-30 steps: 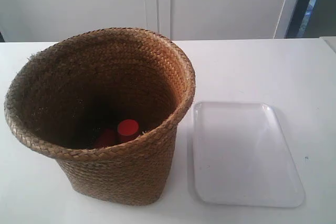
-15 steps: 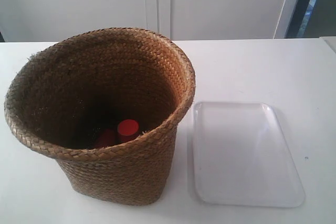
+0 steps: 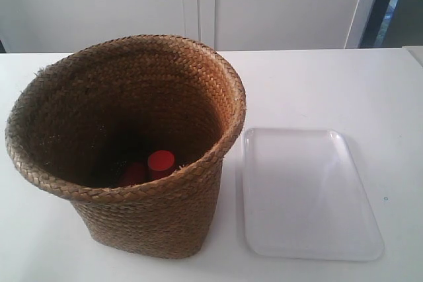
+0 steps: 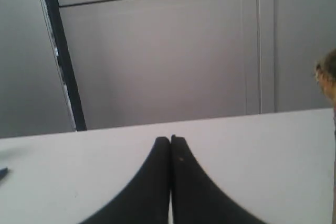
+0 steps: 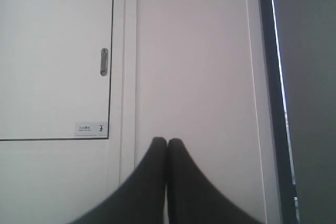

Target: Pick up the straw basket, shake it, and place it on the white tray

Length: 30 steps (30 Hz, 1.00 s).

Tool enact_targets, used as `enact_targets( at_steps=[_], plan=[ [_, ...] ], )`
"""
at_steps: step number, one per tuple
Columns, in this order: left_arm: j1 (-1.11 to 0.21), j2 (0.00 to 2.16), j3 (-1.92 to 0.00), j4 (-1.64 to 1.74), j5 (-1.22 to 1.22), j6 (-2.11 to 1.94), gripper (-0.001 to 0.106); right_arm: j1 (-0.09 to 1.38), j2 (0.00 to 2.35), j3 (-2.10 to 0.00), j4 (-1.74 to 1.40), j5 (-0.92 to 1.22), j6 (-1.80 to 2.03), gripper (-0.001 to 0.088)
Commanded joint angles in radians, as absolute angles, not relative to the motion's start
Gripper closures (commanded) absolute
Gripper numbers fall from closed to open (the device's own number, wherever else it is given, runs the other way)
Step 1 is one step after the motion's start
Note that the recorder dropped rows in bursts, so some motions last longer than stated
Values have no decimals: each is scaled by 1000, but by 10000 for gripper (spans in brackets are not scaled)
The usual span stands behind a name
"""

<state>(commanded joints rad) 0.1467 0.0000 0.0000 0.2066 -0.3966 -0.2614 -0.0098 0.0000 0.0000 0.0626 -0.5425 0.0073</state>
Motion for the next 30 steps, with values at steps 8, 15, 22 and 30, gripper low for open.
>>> enact_targets(
  at_steps=[8, 15, 22, 30],
  plan=[
    [147, 0, 0, 176, -600, -554, 1053, -10, 0, 0, 68, -742, 166, 868],
    [147, 0, 0, 143, -592, -542, 1053, -10, 0, 0, 160, -1015, 159, 868],
    [147, 0, -21, 137, -596, -545, 1053, -10, 0, 0, 211, -1047, 261, 868],
    [147, 0, -49, 136, -499, -545, 1053, -10, 0, 0, 237, -914, 546, 868]
  ],
)
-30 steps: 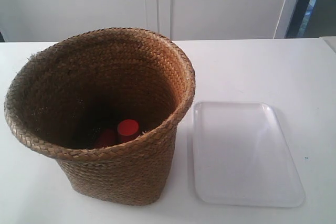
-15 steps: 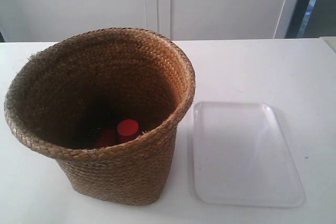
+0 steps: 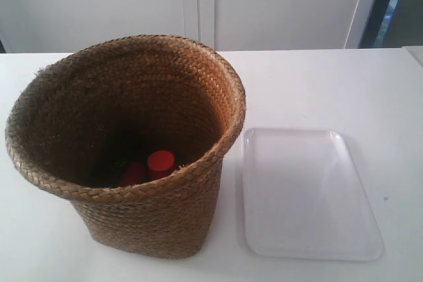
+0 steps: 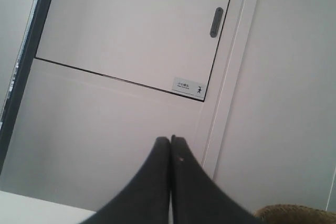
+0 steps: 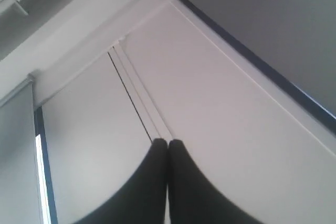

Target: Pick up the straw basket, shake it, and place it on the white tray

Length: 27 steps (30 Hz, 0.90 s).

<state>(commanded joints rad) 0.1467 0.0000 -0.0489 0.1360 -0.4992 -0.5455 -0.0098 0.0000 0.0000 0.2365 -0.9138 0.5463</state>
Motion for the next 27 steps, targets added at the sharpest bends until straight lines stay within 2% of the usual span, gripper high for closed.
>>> enact_targets(
  at_steps=[7, 15, 18, 21, 27],
  plan=[
    [147, 0, -49, 75, -534, -567, 1053, -10, 0, 0, 326, -929, 530, 868],
    [149, 0, -70, 0, -575, -573, 1053, -10, 0, 0, 377, -826, 575, 868],
    [149, 2, -146, -10, -573, -573, 1053, -10, 0, -59, 368, -785, 594, 868],
    [149, 86, -269, -12, -575, -534, 1053, -10, 35, -180, 369, -698, 402, 868],
    [149, 333, -513, 28, -575, -521, 1053, -10, 324, -422, 374, -719, 268, 868]
  ],
)
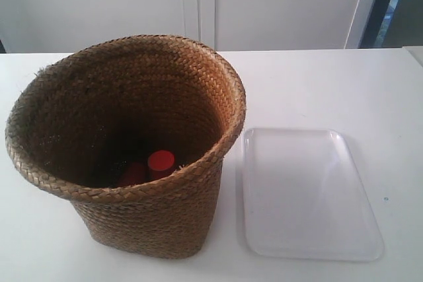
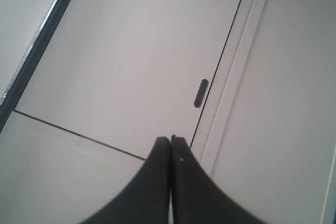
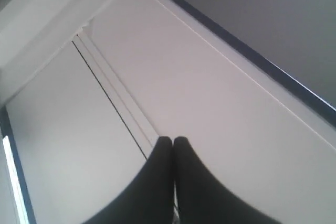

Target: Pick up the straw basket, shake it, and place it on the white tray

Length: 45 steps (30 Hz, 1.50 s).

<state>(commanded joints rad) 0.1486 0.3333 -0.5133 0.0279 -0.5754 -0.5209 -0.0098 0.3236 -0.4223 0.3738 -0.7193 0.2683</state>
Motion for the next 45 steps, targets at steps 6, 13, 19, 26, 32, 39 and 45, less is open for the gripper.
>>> enact_targets(
  at_steps=[6, 13, 19, 26, 32, 39, 45],
  plan=[
    [147, 614, -754, 346, -573, -977, 1053, -10, 616, -717, 223, -525, 686, 868],
    [-5, 875, -891, 1208, -506, -1590, 1053, 48, 866, -988, -916, -195, 1430, 868],
    [-104, 968, -915, 1539, -485, -1881, 1053, 83, 993, -1000, -1687, -354, 1989, 868],
    [-104, 993, -918, 1744, -478, -2094, 1053, 202, 1072, -991, -1744, -466, 2099, 868],
    [-104, 993, -918, 1744, -472, -1998, 1053, 299, 1134, -973, -1744, -256, 1783, 868],
    [-104, 993, -918, 1744, -409, -1439, 1053, 297, 1157, -969, -1744, -98, 1575, 868],
    [-104, 993, -918, 1744, -40, -1291, 1053, 297, 1150, -969, -1744, 338, 1199, 868]
  ],
)
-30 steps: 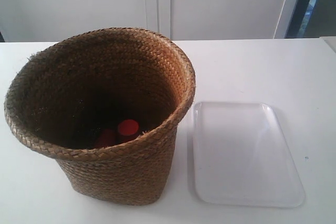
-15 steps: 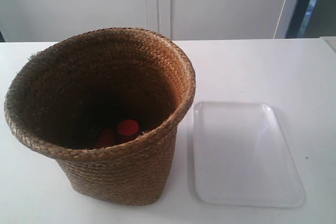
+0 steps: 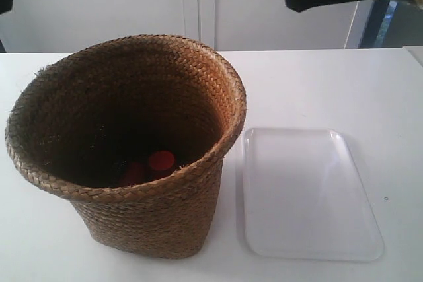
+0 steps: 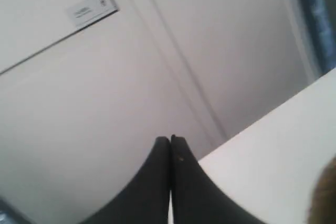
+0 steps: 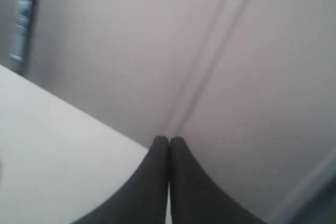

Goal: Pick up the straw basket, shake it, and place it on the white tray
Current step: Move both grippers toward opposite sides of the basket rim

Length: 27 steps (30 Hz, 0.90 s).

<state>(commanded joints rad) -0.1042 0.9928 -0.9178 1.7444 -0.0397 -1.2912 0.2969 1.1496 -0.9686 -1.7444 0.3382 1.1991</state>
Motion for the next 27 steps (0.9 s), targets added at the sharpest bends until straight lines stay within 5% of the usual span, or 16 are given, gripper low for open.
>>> enact_targets(
  at_steps=[7, 10, 13, 17, 23, 25, 27],
  plan=[
    [-104, 997, -909, 1612, 308, -1022, 1053, 297, 1142, -969, -1107, 761, 455, 868],
    [-104, 999, -892, 1245, 475, -697, 1053, 297, 1116, -971, -759, 887, 267, 868],
    [-104, 1001, -892, 507, 826, -189, 1053, 297, 1052, -1015, -378, 1095, 236, 868],
    [-104, 994, -963, 161, 1041, -73, 1053, 297, 956, -1081, 124, 1021, 88, 868],
    [-104, 891, -1248, 79, 1046, -157, 1050, 297, 974, -1138, 233, 898, 0, 866],
    [-104, 889, -1300, 30, 1046, -115, 923, 297, 1012, -1138, 276, 922, 10, 788],
    [-104, 914, -1300, 17, 1071, -115, 678, 297, 1044, -1138, 314, 937, 6, 578]
  ],
)
